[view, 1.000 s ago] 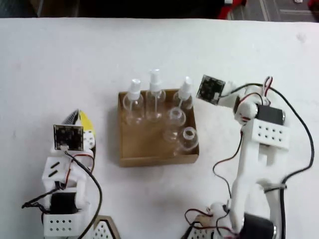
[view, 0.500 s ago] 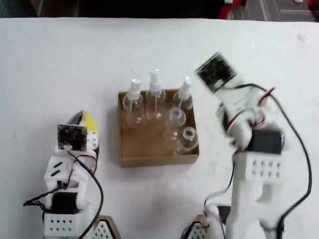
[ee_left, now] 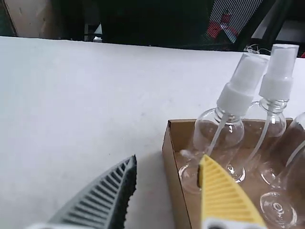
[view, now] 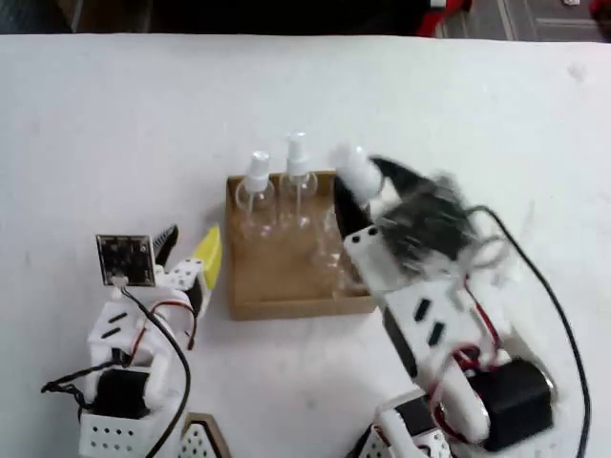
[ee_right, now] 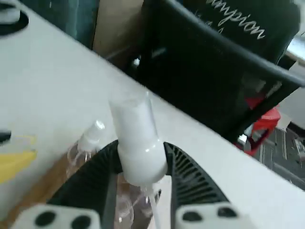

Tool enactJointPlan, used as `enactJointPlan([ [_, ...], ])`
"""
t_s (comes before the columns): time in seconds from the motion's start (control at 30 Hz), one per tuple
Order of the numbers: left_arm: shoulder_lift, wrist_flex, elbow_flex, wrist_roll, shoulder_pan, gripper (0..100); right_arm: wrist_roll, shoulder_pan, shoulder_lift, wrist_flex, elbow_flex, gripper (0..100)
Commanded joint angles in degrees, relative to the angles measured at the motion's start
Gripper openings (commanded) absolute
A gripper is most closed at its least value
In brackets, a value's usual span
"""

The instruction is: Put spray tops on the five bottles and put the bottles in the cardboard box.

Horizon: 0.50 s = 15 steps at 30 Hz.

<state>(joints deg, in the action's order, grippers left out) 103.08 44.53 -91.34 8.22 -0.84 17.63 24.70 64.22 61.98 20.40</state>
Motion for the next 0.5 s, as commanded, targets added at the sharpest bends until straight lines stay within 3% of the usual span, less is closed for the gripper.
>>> enactJointPlan([
  [0.0,0.5,0.1,3.2,1.0,0.6,21,-5.6,0.7,0.0,-10.3,-2.5,1.5],
  [0.23,0.5,0.1,3.1,0.7,0.6,21,-15.6,0.7,-3.0,-17.5,6.8,1.5],
  [0.47,0.5,0.3,3.1,0.6,0.7,21,-16.0,0.7,-3.0,-29.8,17.3,1.5],
])
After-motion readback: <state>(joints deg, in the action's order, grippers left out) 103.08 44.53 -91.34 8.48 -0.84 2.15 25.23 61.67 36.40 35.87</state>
